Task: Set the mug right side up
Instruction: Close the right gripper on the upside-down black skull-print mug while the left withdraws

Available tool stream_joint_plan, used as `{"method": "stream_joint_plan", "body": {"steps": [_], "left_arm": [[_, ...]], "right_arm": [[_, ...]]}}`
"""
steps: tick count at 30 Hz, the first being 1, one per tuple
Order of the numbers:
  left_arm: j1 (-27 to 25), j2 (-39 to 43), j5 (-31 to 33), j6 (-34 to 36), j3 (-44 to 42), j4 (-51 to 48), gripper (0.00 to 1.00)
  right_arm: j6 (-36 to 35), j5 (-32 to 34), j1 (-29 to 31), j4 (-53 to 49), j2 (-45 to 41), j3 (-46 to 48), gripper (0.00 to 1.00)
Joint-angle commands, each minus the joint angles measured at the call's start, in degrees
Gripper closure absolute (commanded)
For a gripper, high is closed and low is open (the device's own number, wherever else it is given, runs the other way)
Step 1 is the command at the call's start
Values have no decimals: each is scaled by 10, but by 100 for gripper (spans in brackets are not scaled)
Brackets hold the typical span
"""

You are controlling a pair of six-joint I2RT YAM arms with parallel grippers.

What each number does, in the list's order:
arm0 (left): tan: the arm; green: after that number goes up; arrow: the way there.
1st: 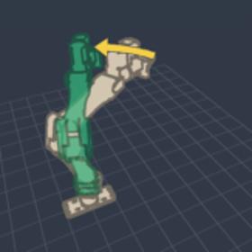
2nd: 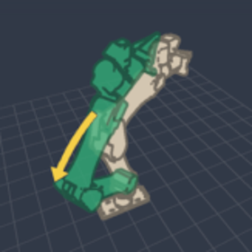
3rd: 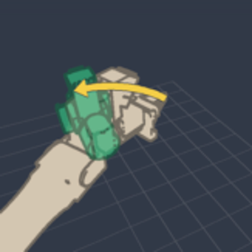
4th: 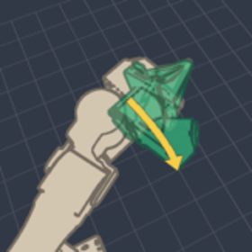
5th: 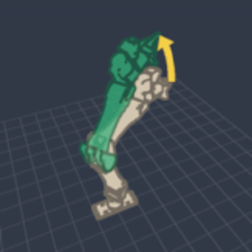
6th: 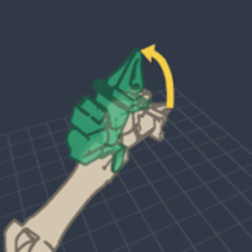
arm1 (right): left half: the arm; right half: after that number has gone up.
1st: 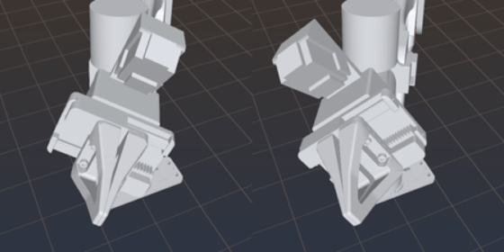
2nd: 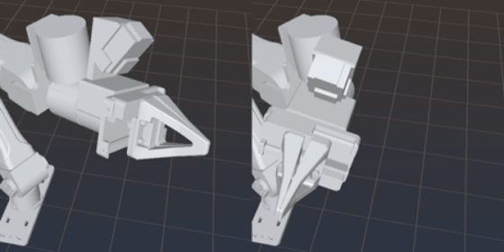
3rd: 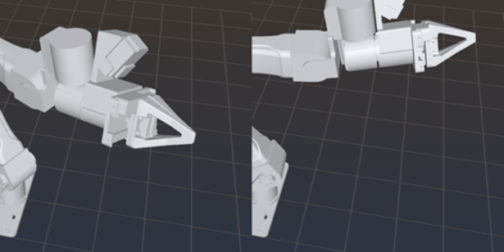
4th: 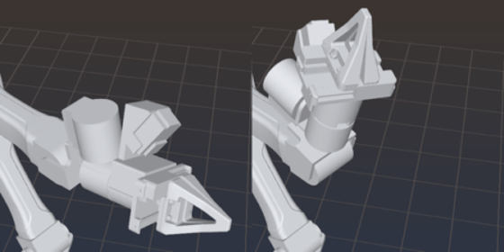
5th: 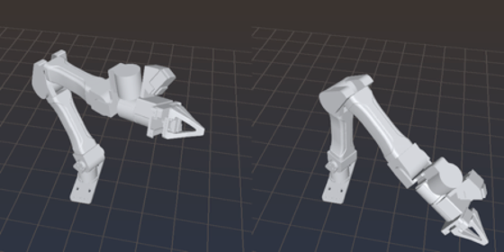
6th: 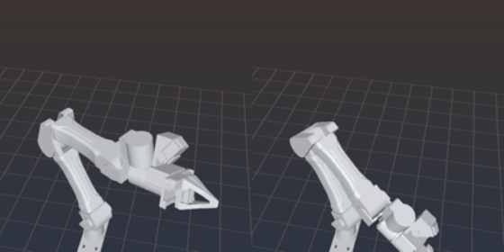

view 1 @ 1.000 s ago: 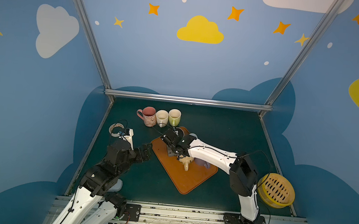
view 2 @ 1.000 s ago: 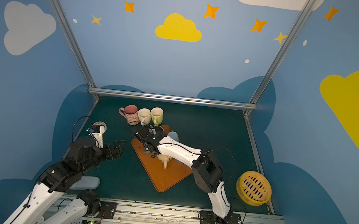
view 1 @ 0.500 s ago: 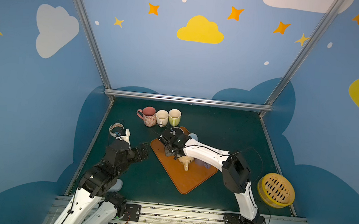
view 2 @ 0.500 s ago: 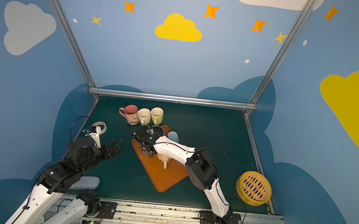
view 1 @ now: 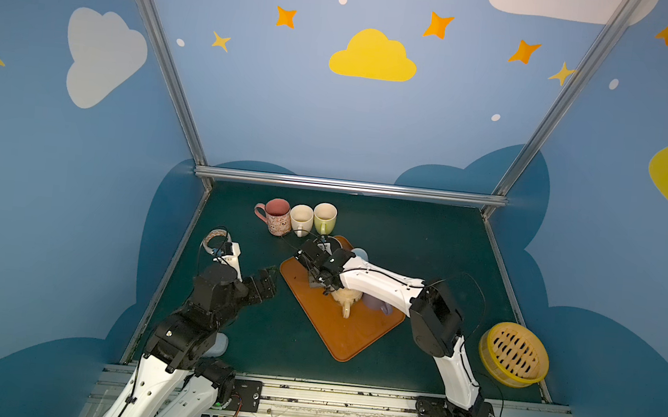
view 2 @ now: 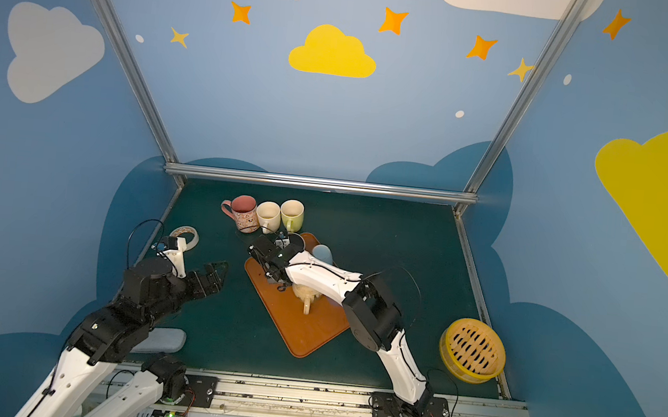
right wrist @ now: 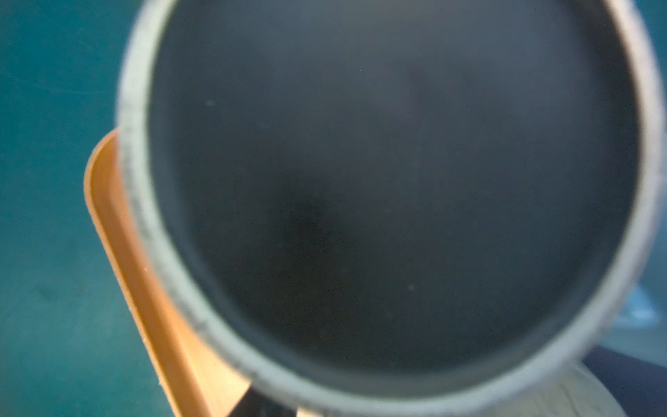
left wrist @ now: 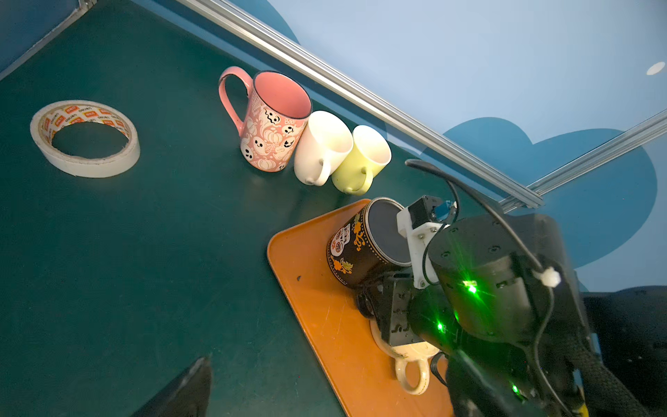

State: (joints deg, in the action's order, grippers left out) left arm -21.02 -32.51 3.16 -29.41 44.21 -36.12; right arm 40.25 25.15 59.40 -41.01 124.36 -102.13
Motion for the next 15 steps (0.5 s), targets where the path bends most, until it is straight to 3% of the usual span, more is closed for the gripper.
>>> {"method": "stream_joint_plan", "body": {"steps": [1,5,15], "left_arm": [[5,2,-8,2,-7,8,0],[7,1,-11,2,-7,9,0],[14,6,-10,9,-9,8,0]], "right_arm": [[7,18,-5,-13,15,-14,68],[3,24,-5,-13,18,-19,74],[-25,28,0,-7,18,-22,100]]}}
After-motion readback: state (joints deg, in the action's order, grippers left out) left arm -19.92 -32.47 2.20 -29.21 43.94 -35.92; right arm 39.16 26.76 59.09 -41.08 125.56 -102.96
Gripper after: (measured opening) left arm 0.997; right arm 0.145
